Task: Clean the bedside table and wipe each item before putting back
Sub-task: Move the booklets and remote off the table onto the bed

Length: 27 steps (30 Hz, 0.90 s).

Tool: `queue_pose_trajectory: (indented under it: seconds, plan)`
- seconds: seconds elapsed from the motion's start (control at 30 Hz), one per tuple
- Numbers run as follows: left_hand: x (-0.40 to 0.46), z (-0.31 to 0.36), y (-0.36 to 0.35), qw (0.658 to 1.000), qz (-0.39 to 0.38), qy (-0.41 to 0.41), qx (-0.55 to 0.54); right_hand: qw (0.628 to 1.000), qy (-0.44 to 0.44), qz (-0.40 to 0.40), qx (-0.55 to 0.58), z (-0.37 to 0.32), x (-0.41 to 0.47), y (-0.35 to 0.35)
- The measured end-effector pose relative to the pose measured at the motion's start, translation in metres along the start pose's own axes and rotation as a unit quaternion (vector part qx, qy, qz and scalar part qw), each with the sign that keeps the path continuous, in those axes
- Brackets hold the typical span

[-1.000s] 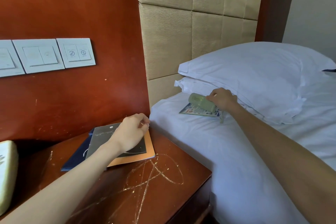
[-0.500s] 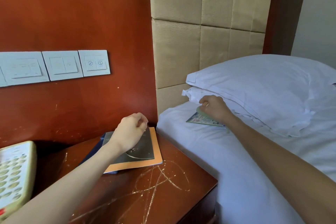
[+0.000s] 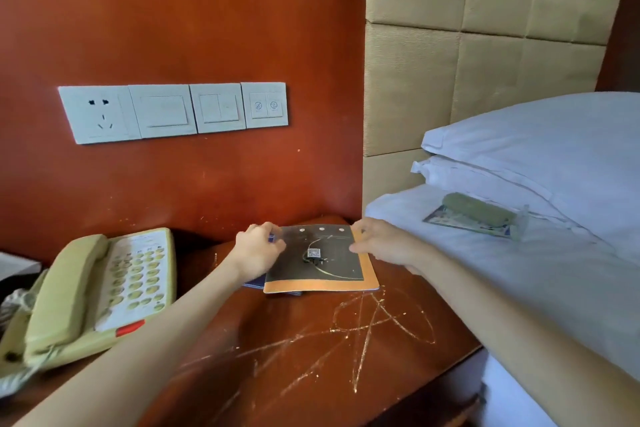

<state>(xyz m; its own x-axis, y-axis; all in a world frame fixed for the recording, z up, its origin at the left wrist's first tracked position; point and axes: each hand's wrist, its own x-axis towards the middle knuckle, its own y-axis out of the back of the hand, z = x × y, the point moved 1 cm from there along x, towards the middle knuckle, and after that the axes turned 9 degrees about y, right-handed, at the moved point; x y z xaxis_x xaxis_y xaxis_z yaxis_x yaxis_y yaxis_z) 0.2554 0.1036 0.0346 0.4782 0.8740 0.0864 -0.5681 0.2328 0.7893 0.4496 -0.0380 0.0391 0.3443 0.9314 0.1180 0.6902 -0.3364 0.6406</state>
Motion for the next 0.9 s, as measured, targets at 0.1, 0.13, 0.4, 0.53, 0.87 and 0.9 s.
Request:
queue_pose_trajectory:
  seconds: [0.1,0.13,0.4,0.53,0.87,0.9]
  plan:
    - [0.000,-0.009,-0.001,0.995,-0.047,0.053,-0.065,1.000,-0.027,0.011,0.009,0.005,0.005,-0.016]
    - [0.000,-0.010,-0.002,0.988,-0.064,0.075,-0.117,0.999,-0.036,0.030,0.023,0.005,0.007,-0.018]
    - [0.008,-0.007,0.001,0.837,-0.080,0.269,-0.470,0.951,-0.125,0.146,0.240,0.010,0.016,-0.023]
    - [0.009,-0.011,-0.007,0.846,-0.062,0.262,-0.460,0.943,-0.134,0.154,0.264,0.016,0.015,-0.021]
    - [-0.010,0.012,-0.009,0.903,-0.089,0.119,-0.402,0.948,-0.129,0.143,0.253,0.008,0.010,-0.017]
    - [-0.011,0.016,-0.007,0.894,-0.082,0.102,-0.427,0.949,-0.127,0.149,0.248,0.006,0.010,-0.015]
